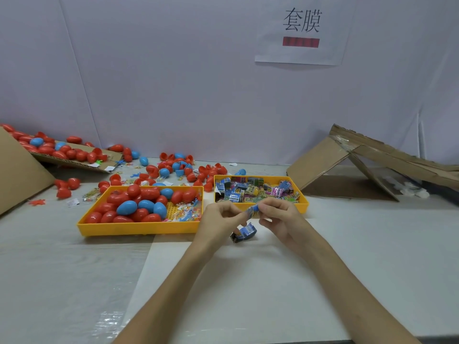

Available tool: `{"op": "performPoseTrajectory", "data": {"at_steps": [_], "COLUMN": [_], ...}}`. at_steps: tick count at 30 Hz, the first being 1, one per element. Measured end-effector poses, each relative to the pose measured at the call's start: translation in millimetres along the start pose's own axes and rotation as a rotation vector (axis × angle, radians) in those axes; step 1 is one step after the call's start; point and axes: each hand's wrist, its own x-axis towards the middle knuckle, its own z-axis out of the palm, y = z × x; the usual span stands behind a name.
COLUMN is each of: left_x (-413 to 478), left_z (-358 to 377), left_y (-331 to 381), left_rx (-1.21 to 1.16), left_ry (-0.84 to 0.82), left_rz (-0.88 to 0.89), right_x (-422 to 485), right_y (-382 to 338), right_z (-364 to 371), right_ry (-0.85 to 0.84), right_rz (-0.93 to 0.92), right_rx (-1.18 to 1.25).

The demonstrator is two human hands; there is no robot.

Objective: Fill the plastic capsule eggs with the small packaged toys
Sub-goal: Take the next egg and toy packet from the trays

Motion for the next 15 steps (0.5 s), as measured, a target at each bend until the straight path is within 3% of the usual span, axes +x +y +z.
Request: {"op": "performPoseTrajectory", "data": {"at_steps": [10,15], "left_x": [-0.7,1.3], "left_z": [3.2,1.6], "left_y": [-1.6,-3.6], "left_rx": [0.053,0.057], "left_ry": [-0.047,0.023], "left_rz": [0.047,0.076], "right_x": [-2.3,-2.2], "right_y": [0.2,1.0], "right_z": [3.2,5.3], "right_ry": [-0.031,-0.081], "right_rz": [0.010,0.036], "right_rx": [-0.179,-0.163]}}
